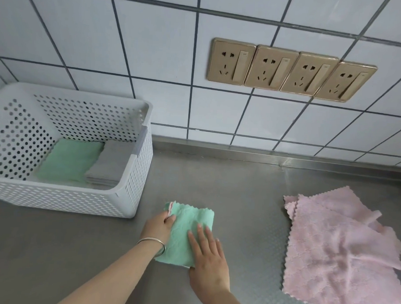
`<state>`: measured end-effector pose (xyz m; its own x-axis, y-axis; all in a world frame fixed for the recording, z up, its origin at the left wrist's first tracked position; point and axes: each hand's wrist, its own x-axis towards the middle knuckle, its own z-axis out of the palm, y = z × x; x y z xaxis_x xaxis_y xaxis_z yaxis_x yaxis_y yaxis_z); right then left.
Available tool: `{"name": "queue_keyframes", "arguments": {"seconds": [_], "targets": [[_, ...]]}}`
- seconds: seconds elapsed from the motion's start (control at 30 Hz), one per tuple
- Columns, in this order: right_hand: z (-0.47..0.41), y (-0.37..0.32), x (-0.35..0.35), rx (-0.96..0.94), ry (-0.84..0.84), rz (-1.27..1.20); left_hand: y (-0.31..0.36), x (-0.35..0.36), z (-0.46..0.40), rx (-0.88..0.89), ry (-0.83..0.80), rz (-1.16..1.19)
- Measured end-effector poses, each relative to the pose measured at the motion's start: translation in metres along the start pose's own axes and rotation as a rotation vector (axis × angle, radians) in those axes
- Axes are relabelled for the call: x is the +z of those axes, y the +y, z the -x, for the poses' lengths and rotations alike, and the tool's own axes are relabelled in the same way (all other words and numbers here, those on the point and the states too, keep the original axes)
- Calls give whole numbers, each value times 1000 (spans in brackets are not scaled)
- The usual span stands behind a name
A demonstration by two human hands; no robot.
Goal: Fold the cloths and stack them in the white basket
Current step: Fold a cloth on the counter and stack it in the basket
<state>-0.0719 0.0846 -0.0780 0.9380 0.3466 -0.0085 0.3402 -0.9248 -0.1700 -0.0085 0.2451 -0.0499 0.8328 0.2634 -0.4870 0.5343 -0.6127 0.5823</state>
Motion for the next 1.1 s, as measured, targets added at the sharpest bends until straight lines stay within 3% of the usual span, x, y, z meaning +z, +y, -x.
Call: {"name": "queue_keyframes", "arguments": {"seconds": [0.1,0.27,0.6,0.97,1.1], "targets": [[0,2,3,12,0,15,-2,1,-1,15,23,73],[1,2,5,1,-44,-7,-7,4,7,8,283,277],[-2,2,6,-56,-11,-33,-12,11,-5,42,289,18],[-1,-5,0,-21,-89,-41,-15,6,-11,-52,321,43],[-4,-1,-12,123,70,-229,-15,4,-8,-59,337,51]]}}
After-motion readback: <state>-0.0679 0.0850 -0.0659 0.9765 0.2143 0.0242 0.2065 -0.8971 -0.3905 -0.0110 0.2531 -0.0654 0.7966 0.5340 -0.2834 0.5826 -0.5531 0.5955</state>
